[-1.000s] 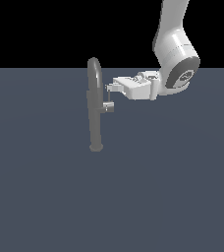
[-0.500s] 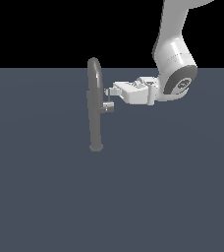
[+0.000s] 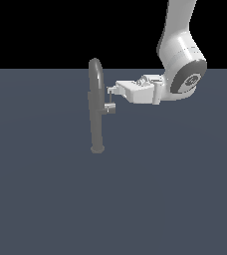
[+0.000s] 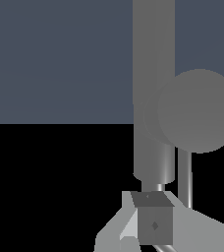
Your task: Turn on the faucet by rotating a designated handle.
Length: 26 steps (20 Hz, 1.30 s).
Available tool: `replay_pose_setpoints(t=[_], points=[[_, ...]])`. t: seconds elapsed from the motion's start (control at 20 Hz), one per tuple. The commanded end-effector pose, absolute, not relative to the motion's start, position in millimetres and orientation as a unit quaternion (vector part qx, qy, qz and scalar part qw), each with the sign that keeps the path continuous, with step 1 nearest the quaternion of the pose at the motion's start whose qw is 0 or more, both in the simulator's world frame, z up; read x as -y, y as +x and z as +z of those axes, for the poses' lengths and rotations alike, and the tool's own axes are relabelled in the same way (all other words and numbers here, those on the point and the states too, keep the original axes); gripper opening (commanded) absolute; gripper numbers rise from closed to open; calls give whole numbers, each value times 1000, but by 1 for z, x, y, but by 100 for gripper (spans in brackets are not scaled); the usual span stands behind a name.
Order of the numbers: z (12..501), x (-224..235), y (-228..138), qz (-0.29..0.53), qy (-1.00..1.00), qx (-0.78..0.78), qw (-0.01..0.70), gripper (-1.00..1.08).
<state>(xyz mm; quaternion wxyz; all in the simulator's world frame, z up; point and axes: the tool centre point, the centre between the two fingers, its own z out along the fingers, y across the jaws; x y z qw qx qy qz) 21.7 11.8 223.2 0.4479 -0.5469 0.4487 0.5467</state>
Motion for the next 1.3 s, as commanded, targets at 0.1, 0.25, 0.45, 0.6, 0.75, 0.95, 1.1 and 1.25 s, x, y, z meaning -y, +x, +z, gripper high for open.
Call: replay_pose_setpoints(t=[0.1, 0.25, 0.45, 0.6, 0.75, 0.95, 1.1, 1.25], points=[[224, -11, 16, 547, -547, -449, 448, -100], [224, -9, 7, 547, -547, -449, 448, -100], [225, -7, -5, 547, -547, -449, 448, -100], [230, -8, 0, 540, -551, -447, 452, -100], [224, -6, -11, 542, -550, -448, 451, -100], [217, -3, -26, 545, -548, -448, 449, -100], [213, -1, -34, 547, -547, -448, 448, -100], [214, -1, -33, 542, -551, -445, 452, -100]])
